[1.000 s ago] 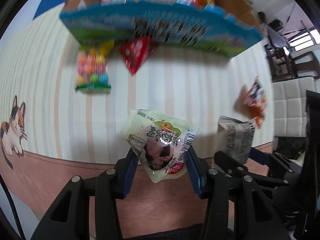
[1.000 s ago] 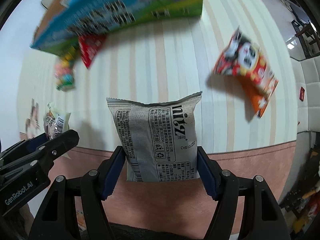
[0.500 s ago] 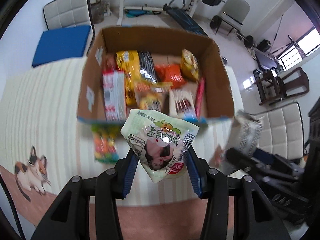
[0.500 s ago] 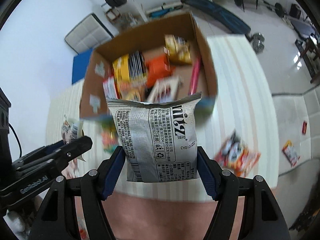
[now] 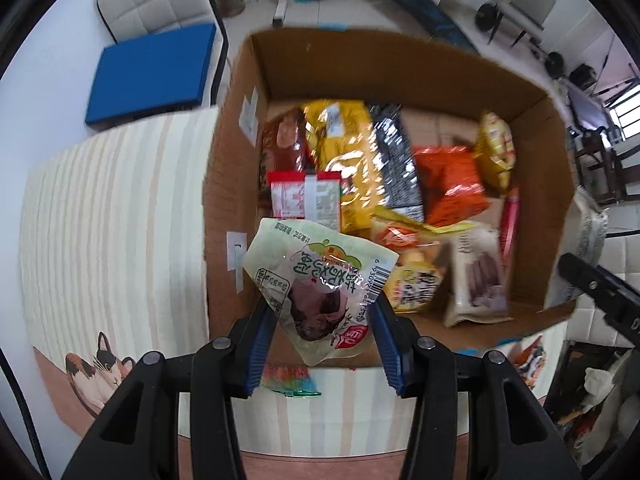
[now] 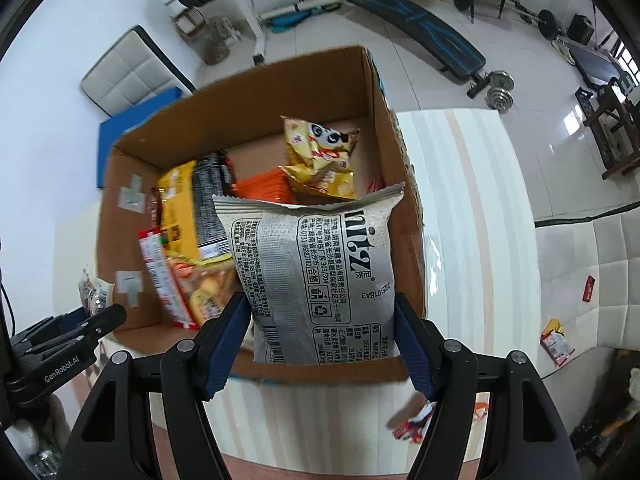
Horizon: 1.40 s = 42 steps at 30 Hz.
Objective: Organize snacks
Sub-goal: 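Carry both packs into the box and open both tools, then grasp the gumball bag with the left tool while the right tool grasps the orange panda bag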
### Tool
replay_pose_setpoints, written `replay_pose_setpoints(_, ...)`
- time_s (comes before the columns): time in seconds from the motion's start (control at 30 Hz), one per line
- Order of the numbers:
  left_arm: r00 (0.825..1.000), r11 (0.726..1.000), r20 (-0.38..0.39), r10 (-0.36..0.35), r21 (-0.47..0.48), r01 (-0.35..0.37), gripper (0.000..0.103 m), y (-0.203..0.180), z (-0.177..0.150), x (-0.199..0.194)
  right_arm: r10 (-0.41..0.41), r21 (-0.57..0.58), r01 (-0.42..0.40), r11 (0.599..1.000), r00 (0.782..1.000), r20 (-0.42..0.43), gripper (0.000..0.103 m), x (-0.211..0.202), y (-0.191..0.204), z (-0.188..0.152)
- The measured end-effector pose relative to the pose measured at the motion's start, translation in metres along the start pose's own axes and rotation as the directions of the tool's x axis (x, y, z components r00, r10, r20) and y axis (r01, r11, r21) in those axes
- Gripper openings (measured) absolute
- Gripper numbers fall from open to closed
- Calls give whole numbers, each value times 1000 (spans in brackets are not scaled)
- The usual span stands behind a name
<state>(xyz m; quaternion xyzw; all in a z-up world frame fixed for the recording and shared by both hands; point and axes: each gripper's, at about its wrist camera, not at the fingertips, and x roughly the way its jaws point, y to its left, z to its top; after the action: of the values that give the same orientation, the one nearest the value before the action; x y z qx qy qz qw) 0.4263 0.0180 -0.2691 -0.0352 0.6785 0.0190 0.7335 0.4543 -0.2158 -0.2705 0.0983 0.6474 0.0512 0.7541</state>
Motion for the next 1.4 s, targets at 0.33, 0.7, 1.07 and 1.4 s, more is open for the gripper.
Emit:
replay_pose_setpoints(0.33,998,998,-46,-46,-34,44,78,6,5,19,27,28,-25,999,997,-70,92,21,-3,3)
replay_pose_setpoints(0.7,997,998,22,-70,1,70,88,-5,-6,-18,22,13,-22,1000,999,-38,93,0,1,-15)
replay_pose_setpoints(1.07,985,999,167,-40,1,40,88,-7,-47,-55,-17,-52,21,998,998,64,94,-41,18,-66)
replay_pose_setpoints(1.4,985,999,175,-10,-47,19,88,-11,-111,-40,-17,171,17,985,1000,0,95,-20,-61,-128)
